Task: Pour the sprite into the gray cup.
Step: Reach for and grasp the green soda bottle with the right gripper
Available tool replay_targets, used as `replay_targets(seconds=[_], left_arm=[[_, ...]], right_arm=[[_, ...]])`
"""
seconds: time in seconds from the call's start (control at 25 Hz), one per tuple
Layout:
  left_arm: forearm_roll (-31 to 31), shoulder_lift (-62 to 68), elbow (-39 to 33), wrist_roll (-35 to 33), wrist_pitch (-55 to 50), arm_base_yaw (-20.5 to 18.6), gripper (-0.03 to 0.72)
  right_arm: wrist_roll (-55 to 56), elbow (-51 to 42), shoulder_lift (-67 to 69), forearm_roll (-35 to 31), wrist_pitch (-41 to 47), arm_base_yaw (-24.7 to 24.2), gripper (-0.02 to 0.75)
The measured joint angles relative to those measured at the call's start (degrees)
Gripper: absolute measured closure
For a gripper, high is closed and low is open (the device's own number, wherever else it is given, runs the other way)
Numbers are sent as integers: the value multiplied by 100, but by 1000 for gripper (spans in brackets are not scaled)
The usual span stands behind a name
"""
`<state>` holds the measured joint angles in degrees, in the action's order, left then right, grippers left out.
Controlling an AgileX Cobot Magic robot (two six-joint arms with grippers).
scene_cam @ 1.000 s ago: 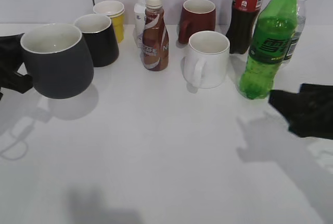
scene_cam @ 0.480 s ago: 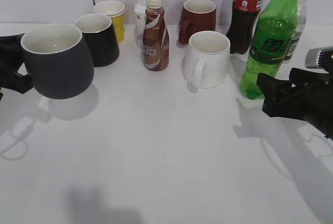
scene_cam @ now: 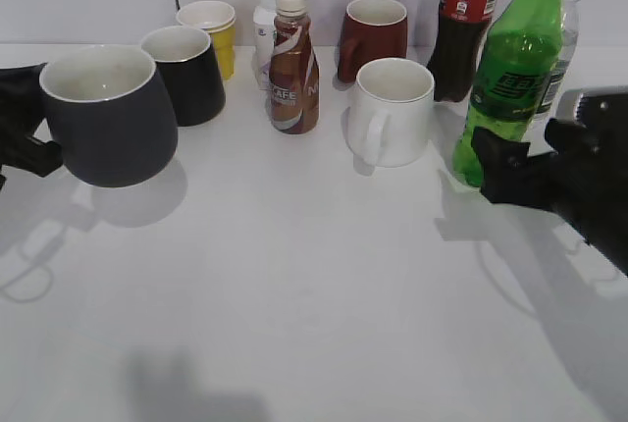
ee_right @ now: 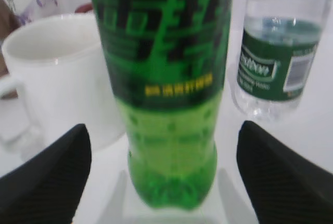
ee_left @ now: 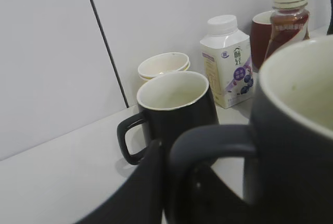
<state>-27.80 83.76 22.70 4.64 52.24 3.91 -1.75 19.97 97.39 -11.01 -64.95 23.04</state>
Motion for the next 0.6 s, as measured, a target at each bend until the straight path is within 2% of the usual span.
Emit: replay_targets(seconds=[0.24,0.36,0.4,0.52,0.6], left_arm=[[-11,0,0,3,0,0,639],[-23,0,0,3,0,0,639],[-25,-8,0,3,0,0,639],[-118,-46,0,88,0,0,639],[-371,-101,0,245,-7,0,639]], right_arm=[[-13,793,64,-327,684,0,80],[-37,1231,266,-368,1050,-10,107],[-48,1320,327,-368,1142,-16,133],[-136,1415,365,-307,1248,-20,305],[-337,1415,295,-125,1356,-20,316]])
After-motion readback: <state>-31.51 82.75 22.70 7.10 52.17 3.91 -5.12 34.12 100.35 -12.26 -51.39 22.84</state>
